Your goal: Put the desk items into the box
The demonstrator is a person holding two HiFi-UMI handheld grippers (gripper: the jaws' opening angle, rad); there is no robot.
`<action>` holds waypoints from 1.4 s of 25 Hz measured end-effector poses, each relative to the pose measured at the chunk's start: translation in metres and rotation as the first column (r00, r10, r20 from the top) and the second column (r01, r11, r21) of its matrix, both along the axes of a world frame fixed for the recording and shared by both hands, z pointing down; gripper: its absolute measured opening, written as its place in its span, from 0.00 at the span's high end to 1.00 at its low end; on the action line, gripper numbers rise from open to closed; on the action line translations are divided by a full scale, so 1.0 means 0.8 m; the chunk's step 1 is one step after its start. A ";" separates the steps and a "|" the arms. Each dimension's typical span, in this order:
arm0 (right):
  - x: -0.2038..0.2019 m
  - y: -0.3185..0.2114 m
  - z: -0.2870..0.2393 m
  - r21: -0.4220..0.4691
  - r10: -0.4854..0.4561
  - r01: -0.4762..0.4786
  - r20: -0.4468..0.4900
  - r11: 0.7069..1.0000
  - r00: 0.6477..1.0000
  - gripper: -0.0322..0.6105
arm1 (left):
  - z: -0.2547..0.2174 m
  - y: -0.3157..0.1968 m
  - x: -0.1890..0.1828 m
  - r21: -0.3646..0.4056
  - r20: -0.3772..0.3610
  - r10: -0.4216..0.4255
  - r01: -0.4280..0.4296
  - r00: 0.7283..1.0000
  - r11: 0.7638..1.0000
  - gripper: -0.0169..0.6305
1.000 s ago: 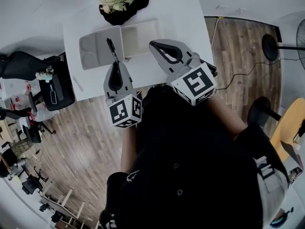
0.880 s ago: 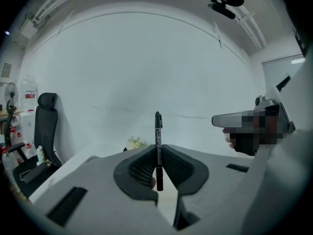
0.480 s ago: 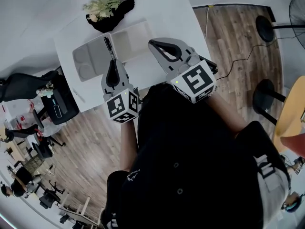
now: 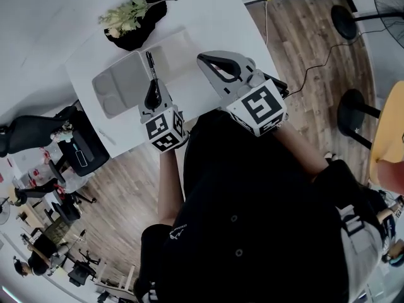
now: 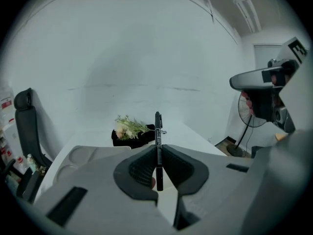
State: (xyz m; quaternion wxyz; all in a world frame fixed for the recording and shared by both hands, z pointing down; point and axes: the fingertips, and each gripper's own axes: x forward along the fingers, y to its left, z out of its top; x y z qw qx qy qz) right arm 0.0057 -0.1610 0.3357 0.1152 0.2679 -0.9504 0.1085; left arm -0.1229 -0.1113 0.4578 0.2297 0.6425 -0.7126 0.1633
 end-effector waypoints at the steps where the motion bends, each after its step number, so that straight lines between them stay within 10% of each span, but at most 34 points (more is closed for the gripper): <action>1: 0.001 -0.001 0.002 -0.003 0.006 -0.006 -0.001 1.000 1.000 0.95 | 0.009 -0.004 0.000 -0.024 0.003 0.015 -0.015 1.000 1.000 0.91; 21: 0.070 -0.041 0.036 -0.046 0.207 -0.212 -0.089 0.976 0.974 0.95 | 0.178 -0.080 0.040 -0.392 0.018 0.310 -0.279 0.950 0.876 0.90; 35: 0.077 -0.049 0.056 -0.078 0.241 -0.254 -0.145 0.964 0.960 0.95 | 0.247 -0.103 0.040 -0.494 -0.028 0.416 -0.375 0.909 0.785 0.90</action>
